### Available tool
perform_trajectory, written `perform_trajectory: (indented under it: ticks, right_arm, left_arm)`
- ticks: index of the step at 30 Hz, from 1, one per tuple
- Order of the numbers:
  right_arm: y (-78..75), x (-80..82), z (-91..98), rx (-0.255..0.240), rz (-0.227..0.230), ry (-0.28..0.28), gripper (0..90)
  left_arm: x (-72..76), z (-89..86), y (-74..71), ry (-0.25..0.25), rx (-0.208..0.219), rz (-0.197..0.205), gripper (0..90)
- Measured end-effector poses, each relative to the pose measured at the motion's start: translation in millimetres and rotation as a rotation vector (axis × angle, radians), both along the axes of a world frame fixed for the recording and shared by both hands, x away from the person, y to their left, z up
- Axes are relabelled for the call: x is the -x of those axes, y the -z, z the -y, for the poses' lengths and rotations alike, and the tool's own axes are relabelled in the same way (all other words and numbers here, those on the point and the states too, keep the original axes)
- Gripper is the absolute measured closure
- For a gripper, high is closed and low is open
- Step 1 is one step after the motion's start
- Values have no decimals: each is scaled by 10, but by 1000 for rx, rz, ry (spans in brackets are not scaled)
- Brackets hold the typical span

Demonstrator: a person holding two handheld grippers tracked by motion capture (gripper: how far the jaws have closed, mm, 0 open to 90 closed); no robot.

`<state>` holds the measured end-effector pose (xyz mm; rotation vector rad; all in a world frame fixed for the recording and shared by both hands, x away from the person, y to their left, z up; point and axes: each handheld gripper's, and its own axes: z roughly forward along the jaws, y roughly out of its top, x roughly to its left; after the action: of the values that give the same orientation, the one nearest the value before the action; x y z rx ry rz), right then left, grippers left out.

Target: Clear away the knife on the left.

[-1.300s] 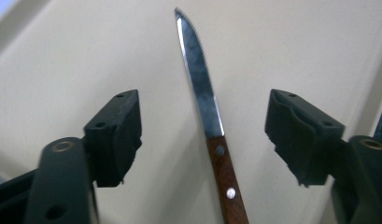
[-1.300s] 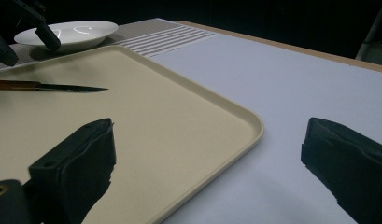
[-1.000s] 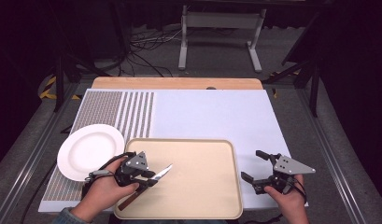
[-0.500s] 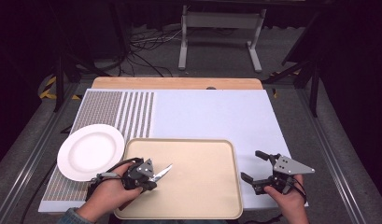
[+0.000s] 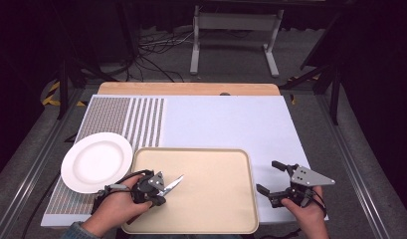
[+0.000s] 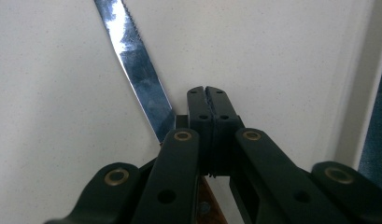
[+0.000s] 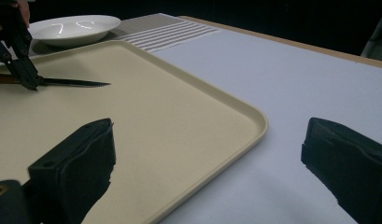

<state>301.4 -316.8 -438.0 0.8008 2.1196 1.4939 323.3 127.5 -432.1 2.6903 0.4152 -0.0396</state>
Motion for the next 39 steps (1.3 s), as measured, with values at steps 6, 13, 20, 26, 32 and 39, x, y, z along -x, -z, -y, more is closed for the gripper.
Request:
perform_trajectory:
  ticks: [6,13,20,26,32,39]
  right_arm:
    - [1,-1,0,2,0,-1,35]
    - [3,-1,-2,2,-1,-4,35]
    - [6,-3,-4,7,-3,-5,35]
    - [9,-4,-8,6,-6,-8,36]
    - [13,-6,-10,5,-6,-8,36]
    - [15,-6,-12,8,-7,-10,36]
  left_arm:
    - [-10,-18,5,-21,4,6,900]
    - [-31,-59,7,-50,5,21,900]
    - [-62,-107,12,-76,13,31,900]
    - [-77,-154,26,-112,33,39,900]
    - [-101,-219,30,-145,41,39,900]
    - [-121,-291,40,-181,54,39,900]
